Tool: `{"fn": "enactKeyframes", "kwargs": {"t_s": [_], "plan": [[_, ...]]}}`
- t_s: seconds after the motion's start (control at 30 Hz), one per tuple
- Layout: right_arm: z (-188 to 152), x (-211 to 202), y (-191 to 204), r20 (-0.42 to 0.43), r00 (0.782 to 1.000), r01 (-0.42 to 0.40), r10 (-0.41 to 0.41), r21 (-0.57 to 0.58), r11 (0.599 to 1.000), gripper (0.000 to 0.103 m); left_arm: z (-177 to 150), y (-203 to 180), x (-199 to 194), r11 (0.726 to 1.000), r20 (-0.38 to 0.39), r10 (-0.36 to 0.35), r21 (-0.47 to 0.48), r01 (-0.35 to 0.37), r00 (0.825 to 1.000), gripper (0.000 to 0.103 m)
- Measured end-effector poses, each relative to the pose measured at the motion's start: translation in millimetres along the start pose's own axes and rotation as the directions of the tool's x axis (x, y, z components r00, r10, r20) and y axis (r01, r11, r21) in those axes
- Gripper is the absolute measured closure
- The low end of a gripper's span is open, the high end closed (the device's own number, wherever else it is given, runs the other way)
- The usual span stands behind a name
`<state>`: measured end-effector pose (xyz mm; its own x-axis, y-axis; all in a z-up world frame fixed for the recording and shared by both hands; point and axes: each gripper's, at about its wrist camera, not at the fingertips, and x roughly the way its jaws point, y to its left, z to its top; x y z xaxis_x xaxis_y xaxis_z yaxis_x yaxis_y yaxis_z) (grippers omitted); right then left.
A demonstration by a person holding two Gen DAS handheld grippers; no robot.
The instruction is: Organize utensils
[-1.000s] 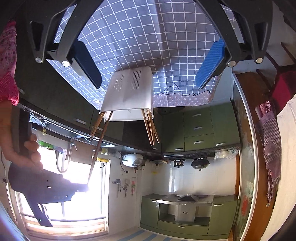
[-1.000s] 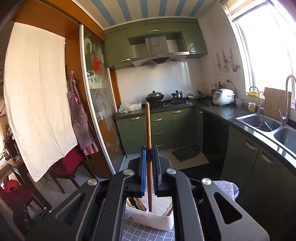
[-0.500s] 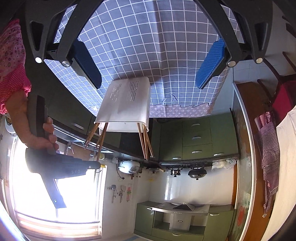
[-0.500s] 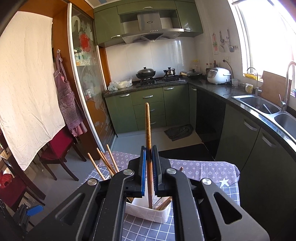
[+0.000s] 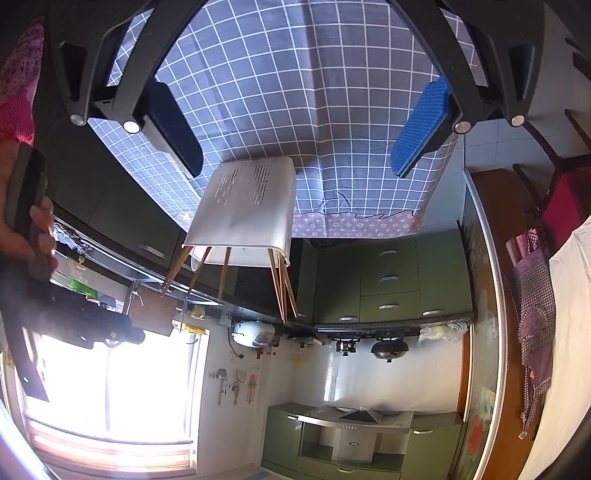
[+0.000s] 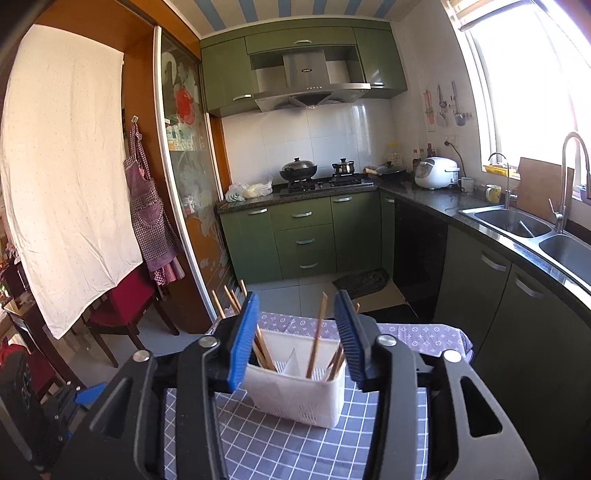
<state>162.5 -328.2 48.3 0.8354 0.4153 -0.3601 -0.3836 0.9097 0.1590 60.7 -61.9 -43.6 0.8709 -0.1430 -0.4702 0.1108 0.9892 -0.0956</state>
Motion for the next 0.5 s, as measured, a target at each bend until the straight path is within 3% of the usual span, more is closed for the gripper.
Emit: {"fn": "enactKeyframes", "kwargs": {"t_s": [0.13, 0.27, 0.5], "plan": [[-55.9, -27.2, -4.1, -0.033, 0.999, 0.033, -0.033, 0.023, 0.999, 0.035, -8.2, 2.7, 0.6, 1.000, -0.020, -0.005, -0.009, 0.005, 1.000, 0.007], [-105.9, -57.2, -0.1, -0.014, 0.998, 0.064, -0.063, 0.022, 0.998, 0.008, -16.2, 4.3, -5.9, 1.000, -0.015, 0.007, -0.017, -0.007, 1.000, 0.007], [-134.0, -106.6, 11.9, 0.028, 0.997, 0.074, -0.074, 0.003, 0.997, 0.005, -19.2, 3.4, -32.6, 1.000, 0.008, 0.022, -0.012, -0.021, 1.000, 0.007]]}}
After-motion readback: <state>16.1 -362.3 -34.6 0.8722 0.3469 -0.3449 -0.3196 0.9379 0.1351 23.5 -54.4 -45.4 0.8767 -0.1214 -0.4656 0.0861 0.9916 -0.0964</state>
